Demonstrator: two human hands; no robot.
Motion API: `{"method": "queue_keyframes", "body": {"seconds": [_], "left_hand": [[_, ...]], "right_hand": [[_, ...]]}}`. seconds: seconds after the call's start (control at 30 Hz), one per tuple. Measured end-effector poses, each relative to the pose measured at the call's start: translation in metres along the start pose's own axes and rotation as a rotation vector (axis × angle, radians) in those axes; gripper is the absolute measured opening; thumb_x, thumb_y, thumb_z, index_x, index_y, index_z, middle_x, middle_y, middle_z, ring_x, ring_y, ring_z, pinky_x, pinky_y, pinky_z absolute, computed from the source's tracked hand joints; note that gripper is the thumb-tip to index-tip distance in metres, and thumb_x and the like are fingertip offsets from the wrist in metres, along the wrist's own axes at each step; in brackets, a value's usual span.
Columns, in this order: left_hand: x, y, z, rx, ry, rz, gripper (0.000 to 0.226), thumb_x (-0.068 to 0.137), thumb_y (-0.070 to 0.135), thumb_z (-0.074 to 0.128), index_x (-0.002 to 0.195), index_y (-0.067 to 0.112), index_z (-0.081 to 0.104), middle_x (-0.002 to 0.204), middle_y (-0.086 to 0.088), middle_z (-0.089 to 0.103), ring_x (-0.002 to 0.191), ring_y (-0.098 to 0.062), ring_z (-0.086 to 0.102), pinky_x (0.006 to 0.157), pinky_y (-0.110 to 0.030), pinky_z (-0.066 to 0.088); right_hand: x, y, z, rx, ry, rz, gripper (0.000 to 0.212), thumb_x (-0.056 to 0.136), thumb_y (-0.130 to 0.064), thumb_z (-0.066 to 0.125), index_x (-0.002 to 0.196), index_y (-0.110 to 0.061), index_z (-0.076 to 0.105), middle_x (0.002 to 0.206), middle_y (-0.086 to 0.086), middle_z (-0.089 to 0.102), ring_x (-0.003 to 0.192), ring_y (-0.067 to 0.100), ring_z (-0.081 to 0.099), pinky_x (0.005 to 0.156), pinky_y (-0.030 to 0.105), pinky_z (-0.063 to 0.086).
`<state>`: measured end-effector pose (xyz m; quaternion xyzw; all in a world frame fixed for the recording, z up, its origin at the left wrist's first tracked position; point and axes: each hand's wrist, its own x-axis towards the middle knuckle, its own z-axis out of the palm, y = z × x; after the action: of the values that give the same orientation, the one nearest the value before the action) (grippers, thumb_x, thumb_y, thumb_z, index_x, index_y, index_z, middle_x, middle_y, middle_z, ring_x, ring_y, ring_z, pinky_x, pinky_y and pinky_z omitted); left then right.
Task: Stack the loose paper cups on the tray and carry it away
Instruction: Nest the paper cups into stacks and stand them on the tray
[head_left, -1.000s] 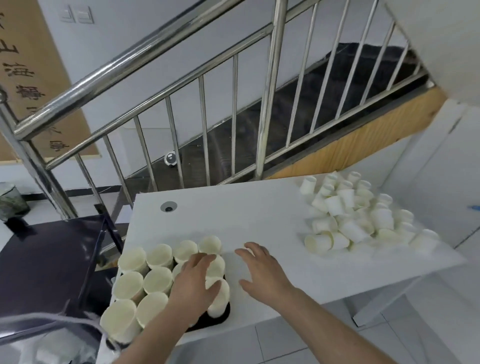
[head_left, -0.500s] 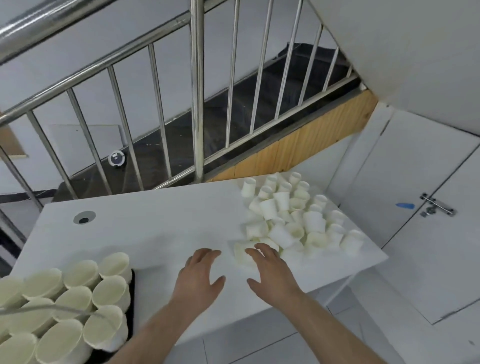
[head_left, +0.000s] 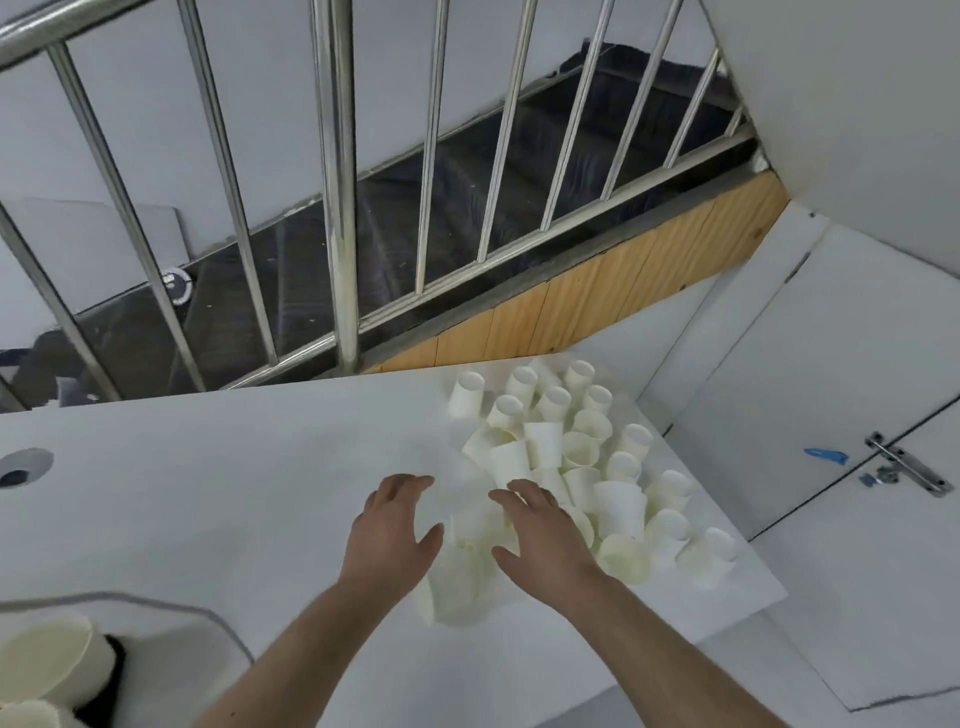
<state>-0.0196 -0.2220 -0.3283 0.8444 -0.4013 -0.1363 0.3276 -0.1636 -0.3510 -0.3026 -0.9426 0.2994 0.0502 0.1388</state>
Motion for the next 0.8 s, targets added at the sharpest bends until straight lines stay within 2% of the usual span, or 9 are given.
{"method": "queue_keyframes", "body": {"seconds": [0.17, 0.47, 0.7, 0.8], "left_hand": [[0.051, 0.001, 0.004, 0.018, 0.009, -0.017, 0.054, 0.087, 0.032, 0.061, 0.138, 0.026, 0.042, 0.139, 0.009, 0.041, 0.124, -0.012, 0.044, 0.098, -0.026, 0.043], [0.126, -0.013, 0.018, 0.027, -0.003, -0.048, 0.055, 0.089, 0.036, 0.059, 0.139, 0.030, 0.038, 0.140, 0.012, 0.039, 0.124, -0.010, 0.044, 0.099, -0.023, 0.043], [0.151, -0.030, 0.034, -0.007, -0.043, -0.047, 0.056, 0.089, 0.036, 0.056, 0.141, 0.031, 0.035, 0.138, 0.015, 0.036, 0.125, -0.006, 0.041, 0.098, -0.020, 0.041], [0.156, -0.038, 0.038, -0.017, -0.048, -0.062, 0.056, 0.090, 0.035, 0.055, 0.141, 0.031, 0.033, 0.138, 0.016, 0.034, 0.125, -0.005, 0.039, 0.097, -0.019, 0.040]], "right_hand": [[0.063, 0.014, -0.012, -0.033, -0.015, -0.031, 0.062, 0.094, -0.033, 0.055, 0.149, -0.025, 0.029, 0.154, -0.003, 0.023, 0.139, 0.018, 0.026, 0.110, 0.031, 0.031], [0.183, 0.036, -0.013, -0.059, -0.085, -0.017, 0.057, 0.096, -0.032, 0.051, 0.148, -0.020, 0.030, 0.153, 0.001, 0.025, 0.137, 0.023, 0.028, 0.107, 0.036, 0.037], [0.263, 0.046, -0.007, -0.065, -0.091, 0.027, 0.058, 0.098, -0.024, 0.051, 0.149, -0.023, 0.023, 0.157, 0.000, 0.015, 0.139, 0.024, 0.024, 0.102, 0.036, 0.042], [0.287, 0.048, -0.002, -0.086, -0.089, 0.036, 0.049, 0.098, -0.021, 0.051, 0.143, -0.022, 0.031, 0.156, 0.004, 0.017, 0.137, 0.027, 0.026, 0.096, 0.035, 0.044]]}}
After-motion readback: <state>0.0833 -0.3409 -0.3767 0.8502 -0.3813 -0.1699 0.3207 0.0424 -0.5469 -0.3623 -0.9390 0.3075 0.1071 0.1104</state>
